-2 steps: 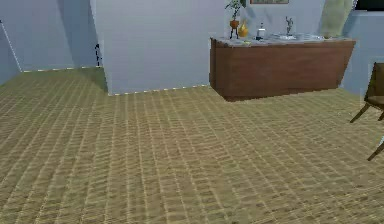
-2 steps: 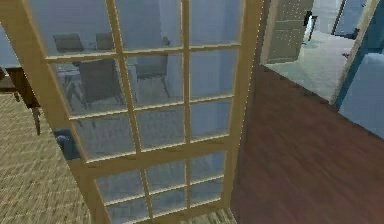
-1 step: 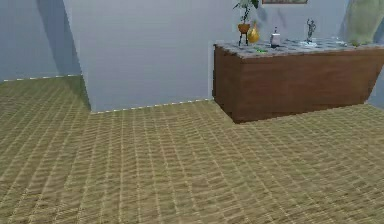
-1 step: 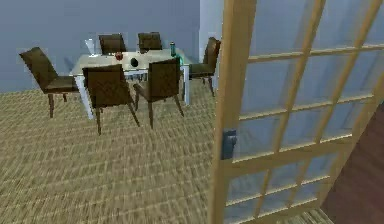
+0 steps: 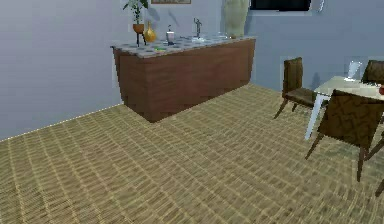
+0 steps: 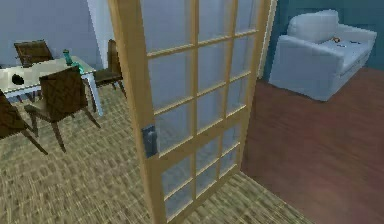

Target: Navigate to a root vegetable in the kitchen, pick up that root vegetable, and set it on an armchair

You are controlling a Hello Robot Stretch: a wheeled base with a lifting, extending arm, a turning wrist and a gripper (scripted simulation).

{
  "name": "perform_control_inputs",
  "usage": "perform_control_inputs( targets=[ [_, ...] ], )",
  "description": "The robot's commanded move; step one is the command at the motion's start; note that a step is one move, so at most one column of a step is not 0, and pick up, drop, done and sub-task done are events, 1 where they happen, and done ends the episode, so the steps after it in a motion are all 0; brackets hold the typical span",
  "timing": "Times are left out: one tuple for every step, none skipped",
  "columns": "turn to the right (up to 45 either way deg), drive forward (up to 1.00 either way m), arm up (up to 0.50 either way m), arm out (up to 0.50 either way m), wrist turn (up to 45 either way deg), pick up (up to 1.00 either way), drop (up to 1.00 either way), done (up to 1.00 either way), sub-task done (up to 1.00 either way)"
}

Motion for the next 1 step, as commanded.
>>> perform_control_inputs(
  targets=[
    [0.0, 0.35, 0.00, 0.00, 0.0, 0.00, 0.00, 0.00, 0.00]
  ],
)
